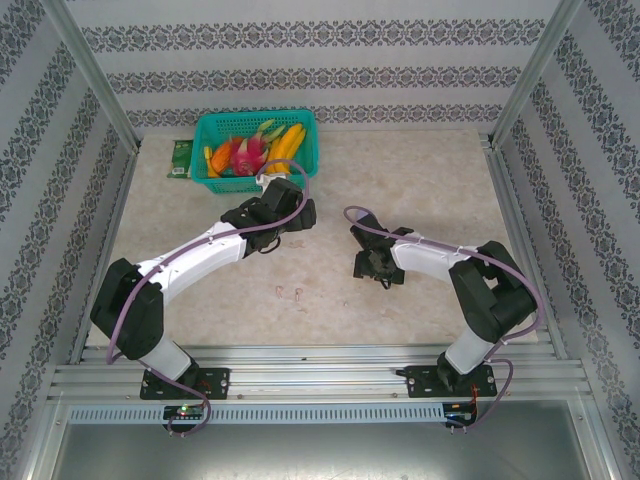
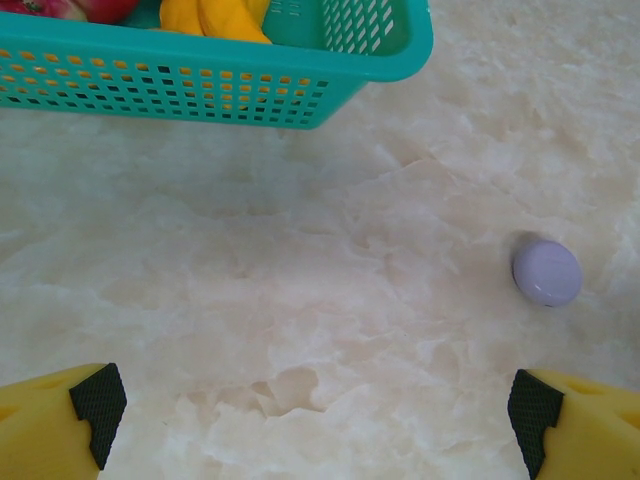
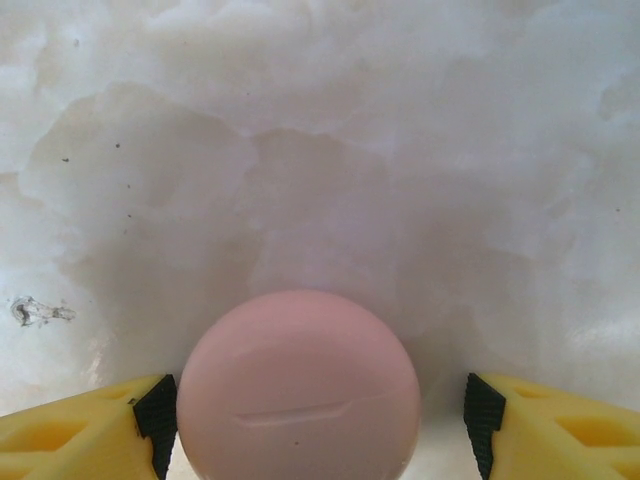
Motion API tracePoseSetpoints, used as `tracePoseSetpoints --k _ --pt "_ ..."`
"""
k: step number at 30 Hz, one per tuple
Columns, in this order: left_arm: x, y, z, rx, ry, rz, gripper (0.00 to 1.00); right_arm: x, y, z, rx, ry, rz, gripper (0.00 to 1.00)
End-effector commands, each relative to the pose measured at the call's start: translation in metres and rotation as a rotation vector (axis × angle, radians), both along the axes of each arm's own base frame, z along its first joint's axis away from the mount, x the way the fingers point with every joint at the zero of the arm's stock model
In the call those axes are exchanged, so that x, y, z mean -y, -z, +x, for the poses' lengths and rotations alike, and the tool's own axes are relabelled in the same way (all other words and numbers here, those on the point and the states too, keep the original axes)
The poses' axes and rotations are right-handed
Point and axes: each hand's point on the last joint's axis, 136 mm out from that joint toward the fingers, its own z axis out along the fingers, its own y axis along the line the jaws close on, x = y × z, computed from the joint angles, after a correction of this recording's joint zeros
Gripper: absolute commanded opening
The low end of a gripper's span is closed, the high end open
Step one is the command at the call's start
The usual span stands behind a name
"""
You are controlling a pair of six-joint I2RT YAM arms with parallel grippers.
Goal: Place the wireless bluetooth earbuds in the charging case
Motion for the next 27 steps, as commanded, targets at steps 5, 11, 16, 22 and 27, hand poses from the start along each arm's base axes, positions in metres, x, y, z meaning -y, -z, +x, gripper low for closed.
tracePoseSetpoints --k 5,11,16,22,27 --pt "0.003 0.008 0.004 -0.006 0.006 -0.013 1.00 -0.001 0.003 0.014 0.035 0.016 -0.035 0.74" --pt "0.006 0.012 0.003 -0.015 0.023 -0.023 1.00 -0.005 0.001 0.016 0.038 0.008 -0.021 0.64" --pt "0.009 0.014 0.000 -0.019 0.041 -0.039 1.00 -0.004 0.001 0.014 0.044 0.008 -0.016 0.58" --pt "0.000 0.018 -0.007 -0.037 0.006 -0.033 1.00 -0.003 -0.002 0.010 0.055 0.022 0.008 0.52" --pt "-0.001 0.031 -0.015 -0.044 0.008 -0.063 1.00 -0.007 -0.018 0.012 0.112 0.070 0.076 0.50"
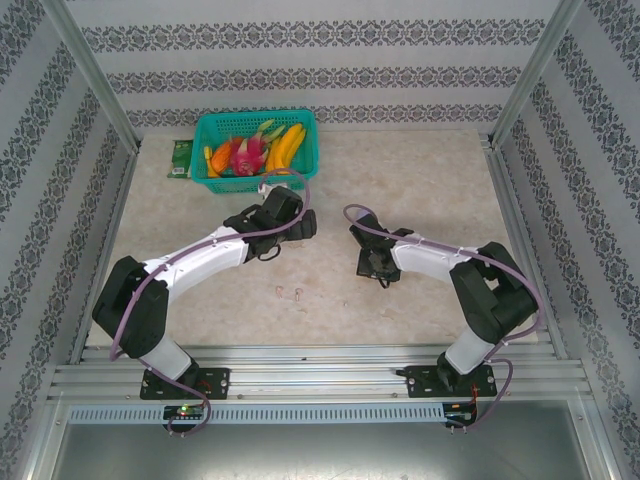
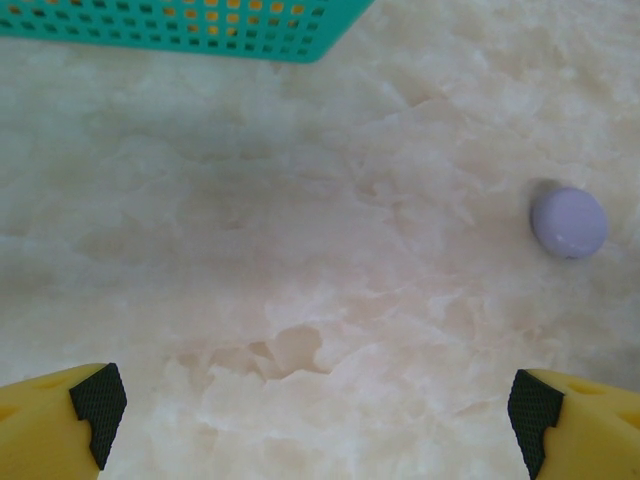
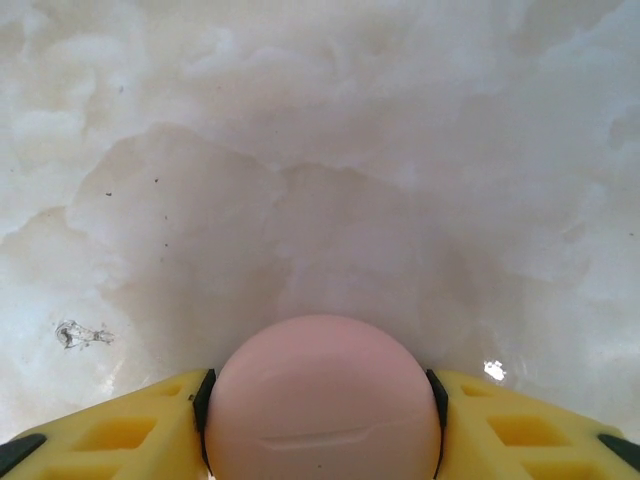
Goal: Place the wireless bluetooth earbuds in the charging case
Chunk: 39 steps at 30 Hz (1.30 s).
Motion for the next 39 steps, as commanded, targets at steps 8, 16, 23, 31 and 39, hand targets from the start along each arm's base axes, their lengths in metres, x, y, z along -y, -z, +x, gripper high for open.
tracePoseSetpoints --k 8,16,23,31,39 --pt "0.018 0.005 0.001 0.063 0.024 -0.190 1.00 -0.007 -0.049 0.025 0.157 0.136 0.147 0.46" --pt "0.038 -0.002 0.000 0.155 0.097 -0.347 1.00 -0.006 -0.062 0.049 0.177 0.229 0.211 0.46" --pt "0.057 -0.008 -0.004 0.214 0.184 -0.473 1.00 -0.014 -0.074 0.071 0.183 0.296 0.311 0.46" --pt "0.092 -0.012 -0.010 0.217 0.326 -0.660 1.00 -0.020 -0.084 0.092 0.188 0.378 0.437 0.47" --pt "0.112 -0.007 -0.001 0.216 0.363 -0.772 0.95 -0.025 -0.090 0.103 0.181 0.432 0.515 0.47"
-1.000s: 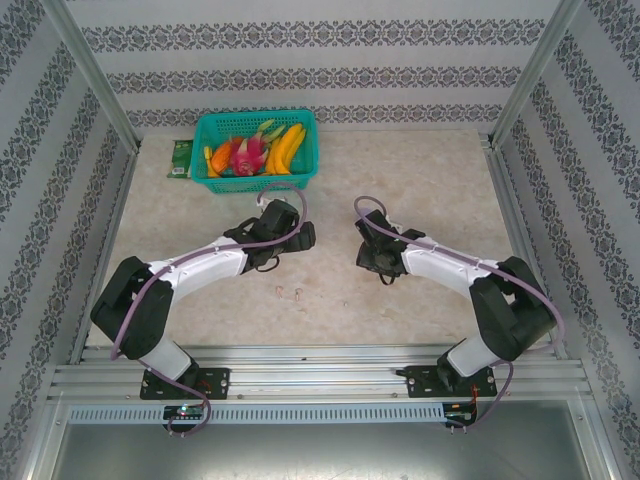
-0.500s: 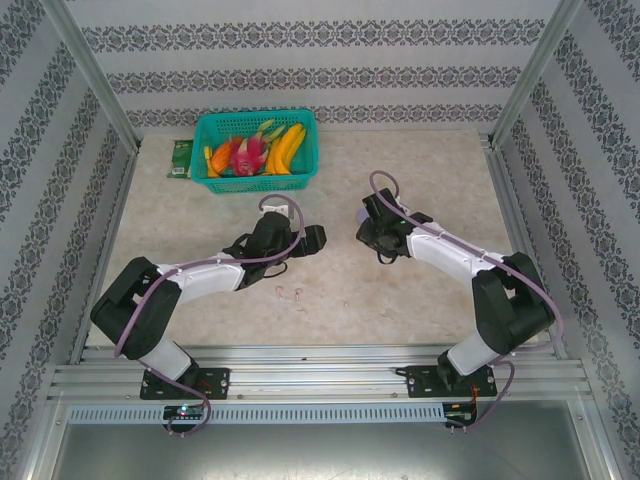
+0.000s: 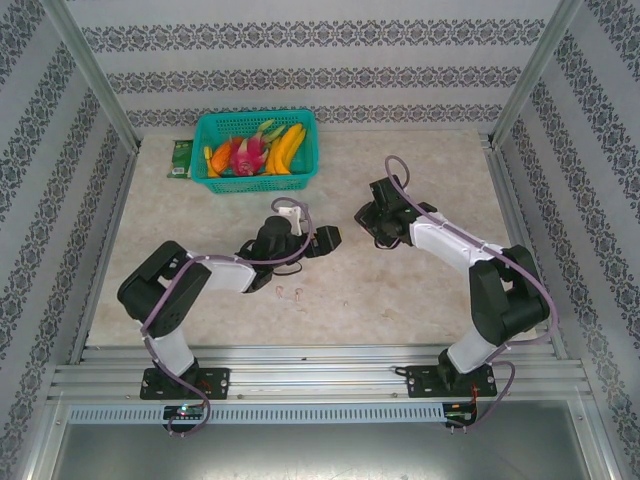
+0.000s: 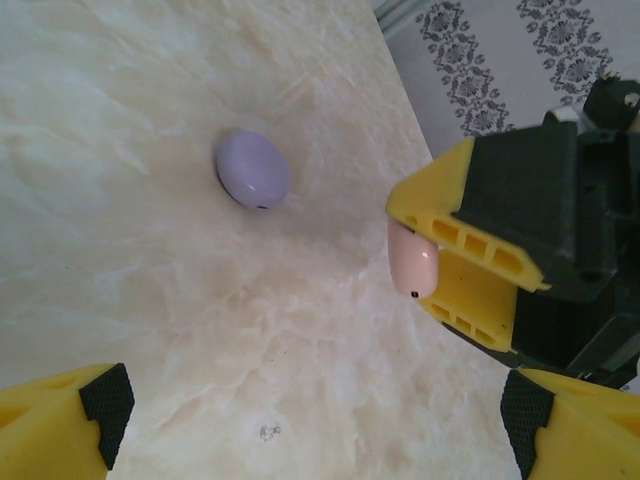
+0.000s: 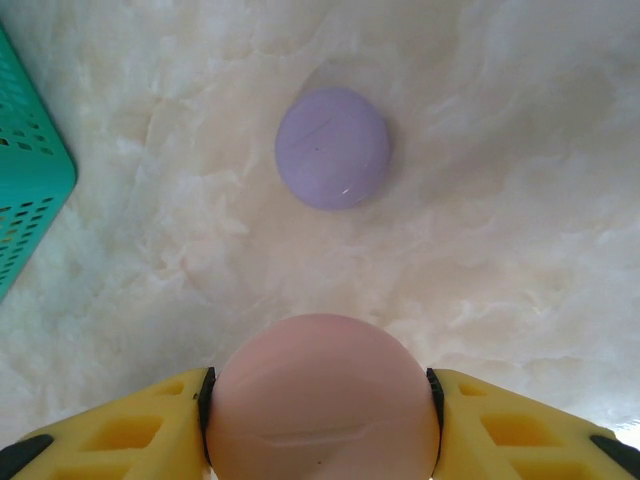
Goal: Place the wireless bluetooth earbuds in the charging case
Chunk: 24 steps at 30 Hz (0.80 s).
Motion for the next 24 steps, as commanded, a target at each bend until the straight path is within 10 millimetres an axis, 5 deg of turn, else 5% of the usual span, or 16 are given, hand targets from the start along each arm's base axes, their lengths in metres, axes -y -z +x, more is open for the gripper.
tracePoseSetpoints --k 1,24 --pt "0.012 -0.028 0.010 0.066 0.026 -0.132 0.95 -0.007 -0.008 0.012 0.009 0.035 0.074 0.47" --pt "0.036 -0.020 0.036 0.078 0.029 -0.259 0.75 -0.040 -0.012 0.020 -0.014 0.110 0.274 0.47"
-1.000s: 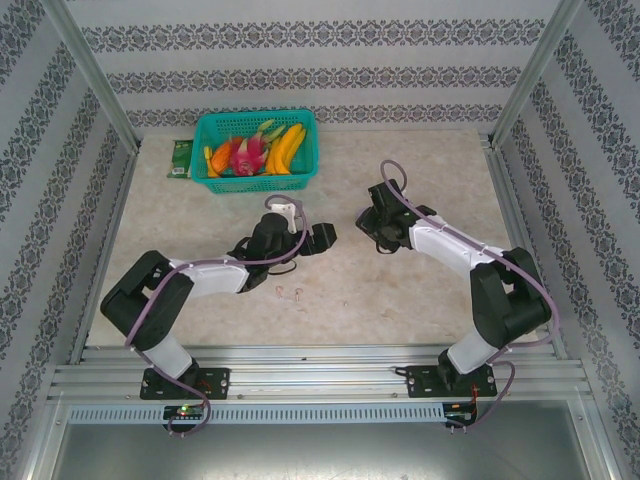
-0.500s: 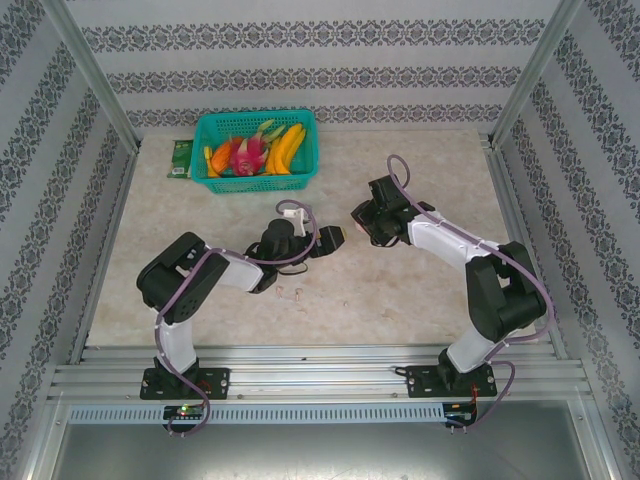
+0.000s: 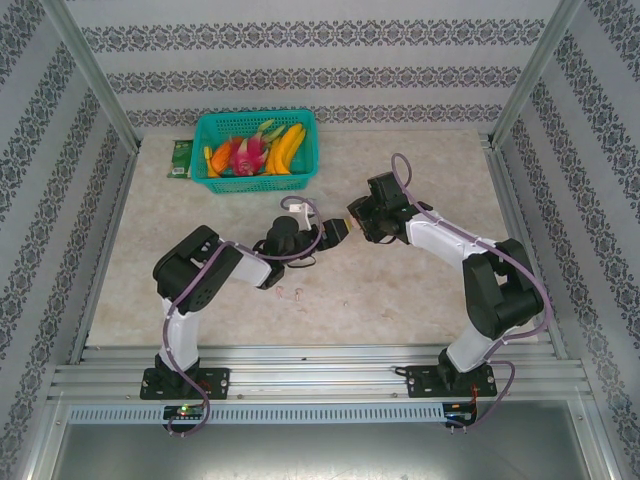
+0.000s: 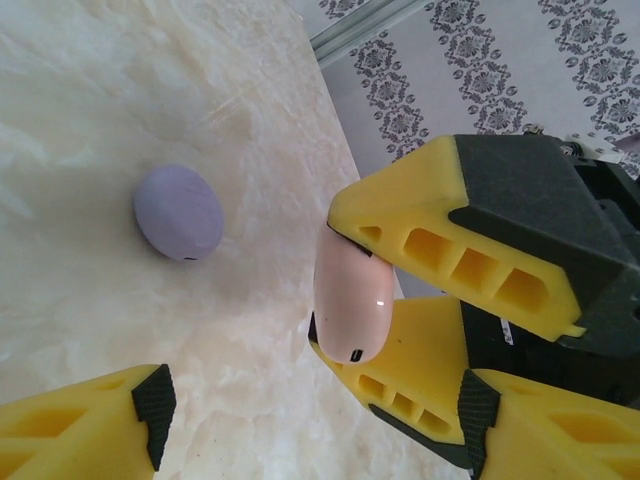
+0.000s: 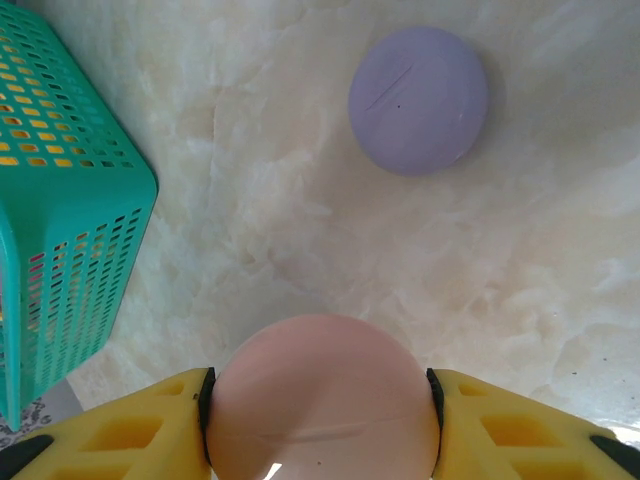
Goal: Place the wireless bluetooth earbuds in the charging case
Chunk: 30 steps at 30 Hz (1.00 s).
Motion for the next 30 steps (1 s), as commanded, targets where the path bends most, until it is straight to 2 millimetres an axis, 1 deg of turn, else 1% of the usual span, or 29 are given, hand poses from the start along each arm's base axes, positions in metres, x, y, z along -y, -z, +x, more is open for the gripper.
tracePoseSetpoints --k 1,9,19,30 --pt "0.007 -0.020 0.007 0.059 0.013 -0.068 0.74 -0.014 -0.008 0.006 0.017 0.002 0.046 0.47" --pt "0.013 -0.016 0.013 0.058 0.021 -0.079 0.67 -0.024 -0.009 0.003 0.016 -0.008 0.058 0.47" --pt "0.016 -0.012 0.020 0.056 0.010 -0.087 0.61 -0.030 -0.004 -0.003 0.006 -0.018 0.058 0.47" --pt "0.017 -0.010 0.025 0.058 -0.004 -0.094 0.46 -0.030 0.001 -0.006 -0.001 -0.017 0.055 0.46"
